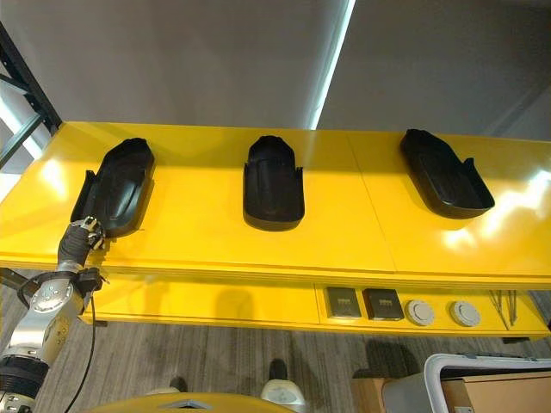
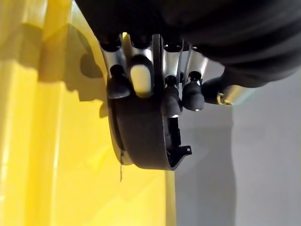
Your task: Move parts from the plastic box to the shelf.
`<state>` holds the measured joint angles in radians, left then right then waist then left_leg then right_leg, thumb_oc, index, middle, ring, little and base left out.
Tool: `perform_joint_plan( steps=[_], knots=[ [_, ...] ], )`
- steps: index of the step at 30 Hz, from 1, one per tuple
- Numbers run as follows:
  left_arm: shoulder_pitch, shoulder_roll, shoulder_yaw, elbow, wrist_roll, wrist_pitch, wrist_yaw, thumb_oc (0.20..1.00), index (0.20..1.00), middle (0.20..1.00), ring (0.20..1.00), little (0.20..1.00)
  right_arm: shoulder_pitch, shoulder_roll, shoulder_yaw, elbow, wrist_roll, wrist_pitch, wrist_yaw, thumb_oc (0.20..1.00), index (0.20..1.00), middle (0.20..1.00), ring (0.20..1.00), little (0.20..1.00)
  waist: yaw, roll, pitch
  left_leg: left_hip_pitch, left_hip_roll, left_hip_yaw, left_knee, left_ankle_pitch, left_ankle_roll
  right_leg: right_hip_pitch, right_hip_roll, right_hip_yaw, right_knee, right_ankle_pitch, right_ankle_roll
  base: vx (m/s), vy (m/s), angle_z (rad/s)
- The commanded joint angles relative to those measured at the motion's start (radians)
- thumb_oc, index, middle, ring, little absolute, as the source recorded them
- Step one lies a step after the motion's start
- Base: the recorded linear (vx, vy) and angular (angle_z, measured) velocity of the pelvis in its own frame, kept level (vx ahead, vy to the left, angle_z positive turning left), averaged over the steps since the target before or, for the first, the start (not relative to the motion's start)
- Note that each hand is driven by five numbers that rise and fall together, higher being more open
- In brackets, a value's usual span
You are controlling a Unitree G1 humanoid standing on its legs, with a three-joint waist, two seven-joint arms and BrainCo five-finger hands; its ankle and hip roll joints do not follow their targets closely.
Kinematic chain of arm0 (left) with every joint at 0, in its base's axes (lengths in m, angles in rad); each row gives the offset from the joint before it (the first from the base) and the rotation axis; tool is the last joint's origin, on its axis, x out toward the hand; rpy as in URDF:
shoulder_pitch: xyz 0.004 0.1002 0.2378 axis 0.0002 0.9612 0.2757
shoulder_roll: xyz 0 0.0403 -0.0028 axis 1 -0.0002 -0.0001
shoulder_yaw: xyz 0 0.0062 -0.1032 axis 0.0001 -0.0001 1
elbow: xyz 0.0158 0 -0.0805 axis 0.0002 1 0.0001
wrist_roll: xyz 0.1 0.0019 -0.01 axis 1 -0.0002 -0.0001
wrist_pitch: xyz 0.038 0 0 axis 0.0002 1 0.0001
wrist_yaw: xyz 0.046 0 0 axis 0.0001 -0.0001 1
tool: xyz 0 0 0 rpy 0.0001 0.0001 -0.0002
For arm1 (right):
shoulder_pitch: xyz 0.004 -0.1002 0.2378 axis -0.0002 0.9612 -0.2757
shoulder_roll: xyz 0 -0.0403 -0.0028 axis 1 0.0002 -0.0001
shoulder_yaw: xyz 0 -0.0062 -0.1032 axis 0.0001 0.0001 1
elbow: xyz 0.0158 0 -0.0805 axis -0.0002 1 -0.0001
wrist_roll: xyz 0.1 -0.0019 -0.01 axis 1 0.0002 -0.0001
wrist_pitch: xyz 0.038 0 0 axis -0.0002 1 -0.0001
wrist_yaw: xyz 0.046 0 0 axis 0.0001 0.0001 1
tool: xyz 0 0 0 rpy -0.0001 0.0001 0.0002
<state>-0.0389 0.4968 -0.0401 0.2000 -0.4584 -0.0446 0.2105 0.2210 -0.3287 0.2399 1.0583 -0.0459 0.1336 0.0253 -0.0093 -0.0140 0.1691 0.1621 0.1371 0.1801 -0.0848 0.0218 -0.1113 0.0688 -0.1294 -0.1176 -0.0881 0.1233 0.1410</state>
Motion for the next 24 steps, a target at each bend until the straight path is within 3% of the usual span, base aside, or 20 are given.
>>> perform_joint_plan(
  steps=[1,14,24],
  knots=[
    [-0.082,0.045,0.017,0.067,0.042,-0.024,0.028,0.2,0.2,0.2,0.2,0.2,-0.026,-0.043,0.059,-0.008,-0.025,0.006,0.02,1.0,1.0,1.0,1.0,1.0,-0.016,-0.018,0.019,-0.067,0.016,0.018,0.073,-0.024,0.04,0.01,-0.017,0.024,0.05,-0.087,0.045,0.0,0.0,0.0],
    [-0.167,0.075,0.044,0.245,0.042,-0.049,0.062,0.2,0.2,0.2,0.2,0.2,-0.021,-0.056,0.079,-0.019,-0.054,0.007,0.035,1.0,1.0,1.0,1.0,1.0,-0.038,-0.021,0.012,-0.057,0.019,0.026,0.072,-0.022,0.04,0.011,-0.015,0.036,0.052,-0.087,0.047,0.0,-0.001,-0.04],
    [-0.209,0.082,0.028,0.279,0.041,-0.08,0.016,0.2,0.2,0.2,0.2,0.2,-0.024,-0.055,0.085,-0.013,-0.058,0.002,0.041,1.0,1.0,1.0,1.0,1.0,-0.046,-0.021,0.003,-0.042,0.017,0.032,0.063,-0.025,0.041,0.022,-0.017,0.035,0.046,-0.087,0.05,0.0,0.0,0.0]
  ],
)
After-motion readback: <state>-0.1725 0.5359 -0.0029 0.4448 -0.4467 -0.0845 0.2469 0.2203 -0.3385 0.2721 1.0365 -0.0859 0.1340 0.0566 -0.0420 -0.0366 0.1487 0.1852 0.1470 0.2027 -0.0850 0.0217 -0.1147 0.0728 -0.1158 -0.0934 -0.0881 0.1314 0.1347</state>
